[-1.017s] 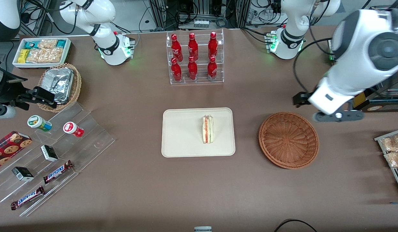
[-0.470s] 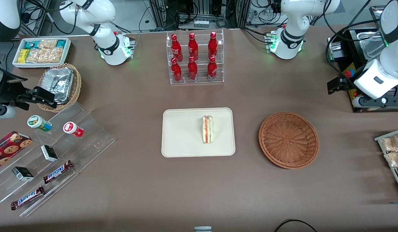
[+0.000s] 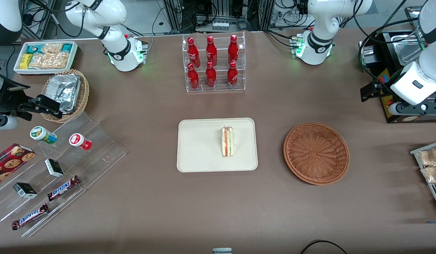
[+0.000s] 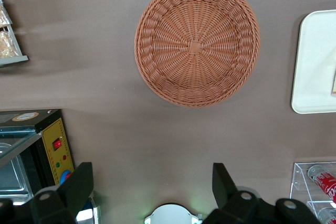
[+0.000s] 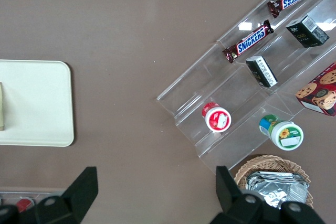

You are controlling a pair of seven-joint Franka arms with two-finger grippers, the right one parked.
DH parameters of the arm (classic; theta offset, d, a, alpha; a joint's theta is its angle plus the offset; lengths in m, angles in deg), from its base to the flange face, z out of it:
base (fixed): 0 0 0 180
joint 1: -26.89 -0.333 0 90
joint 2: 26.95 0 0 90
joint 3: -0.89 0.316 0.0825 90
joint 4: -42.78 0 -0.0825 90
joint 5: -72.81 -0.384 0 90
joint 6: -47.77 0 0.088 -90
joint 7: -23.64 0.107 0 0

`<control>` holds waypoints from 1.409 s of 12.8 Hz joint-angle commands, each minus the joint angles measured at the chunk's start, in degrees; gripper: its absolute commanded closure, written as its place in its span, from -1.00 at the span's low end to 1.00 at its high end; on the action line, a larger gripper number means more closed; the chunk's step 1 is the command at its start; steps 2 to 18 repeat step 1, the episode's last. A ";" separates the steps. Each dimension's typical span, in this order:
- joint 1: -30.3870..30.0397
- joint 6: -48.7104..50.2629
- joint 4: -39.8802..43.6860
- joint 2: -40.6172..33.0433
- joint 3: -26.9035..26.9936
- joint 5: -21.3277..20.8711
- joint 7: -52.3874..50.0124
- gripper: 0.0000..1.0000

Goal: Place sandwich from basket to tray

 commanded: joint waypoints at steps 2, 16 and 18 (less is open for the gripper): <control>-0.72 -0.31 1.20 -0.10 0.01 0.40 1.20 -0.99; -0.72 -0.31 1.20 -0.10 0.01 0.40 1.20 -0.99; -0.72 -0.31 1.20 -0.10 0.01 0.40 1.20 -0.99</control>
